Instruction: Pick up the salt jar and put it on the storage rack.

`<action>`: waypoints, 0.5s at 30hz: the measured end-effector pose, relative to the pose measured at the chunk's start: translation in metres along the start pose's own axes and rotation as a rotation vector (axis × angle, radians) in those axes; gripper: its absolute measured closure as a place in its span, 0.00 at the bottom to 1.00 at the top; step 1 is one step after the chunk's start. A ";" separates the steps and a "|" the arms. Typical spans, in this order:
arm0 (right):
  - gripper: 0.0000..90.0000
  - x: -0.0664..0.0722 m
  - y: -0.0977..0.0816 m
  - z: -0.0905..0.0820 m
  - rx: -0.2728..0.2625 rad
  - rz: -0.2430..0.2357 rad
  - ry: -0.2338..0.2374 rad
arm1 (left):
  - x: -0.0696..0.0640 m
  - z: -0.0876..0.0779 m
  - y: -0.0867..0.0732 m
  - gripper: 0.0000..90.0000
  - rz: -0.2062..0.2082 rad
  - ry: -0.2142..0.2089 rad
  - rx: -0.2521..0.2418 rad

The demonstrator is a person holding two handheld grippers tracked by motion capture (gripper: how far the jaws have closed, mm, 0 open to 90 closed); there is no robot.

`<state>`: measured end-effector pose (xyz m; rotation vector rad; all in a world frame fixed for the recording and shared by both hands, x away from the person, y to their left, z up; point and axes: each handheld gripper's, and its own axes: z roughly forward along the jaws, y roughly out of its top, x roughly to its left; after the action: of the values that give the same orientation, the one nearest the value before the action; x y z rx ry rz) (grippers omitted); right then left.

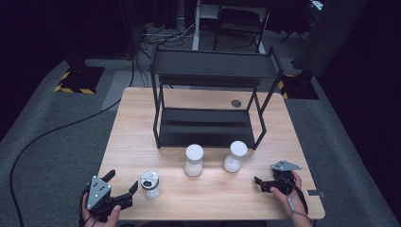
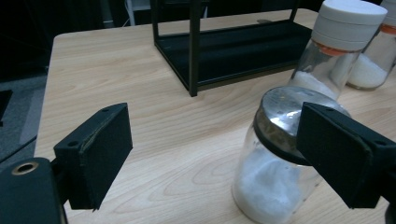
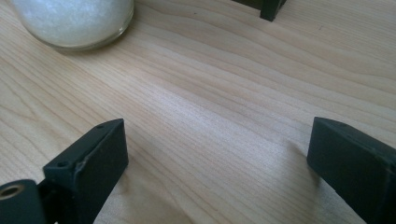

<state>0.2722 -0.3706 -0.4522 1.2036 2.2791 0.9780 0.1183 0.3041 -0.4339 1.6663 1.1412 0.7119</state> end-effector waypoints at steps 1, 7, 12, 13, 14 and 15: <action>0.06 0.000 0.000 0.000 -0.001 -0.001 0.000 | -0.002 0.001 0.001 0.12 -0.002 -0.001 0.001; 0.06 0.000 0.000 0.000 0.000 0.000 0.000 | -0.008 0.003 0.006 0.12 0.002 -0.027 0.003; 0.06 0.000 0.000 0.000 0.000 0.000 0.000 | -0.013 0.006 0.009 0.12 0.008 -0.050 0.006; 0.06 0.000 0.000 0.000 0.000 0.000 0.000 | -0.014 0.007 0.010 0.12 0.007 -0.054 0.005; 0.06 0.000 0.000 0.000 0.000 0.000 0.000 | -0.015 0.008 0.010 0.12 0.008 -0.059 0.005; 0.06 0.000 0.000 0.000 0.000 0.000 0.000 | -0.016 0.008 0.011 0.12 0.008 -0.062 0.003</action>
<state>0.2722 -0.3706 -0.4522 1.2037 2.2793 0.9779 0.1229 0.2850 -0.4263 1.6849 1.0931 0.6589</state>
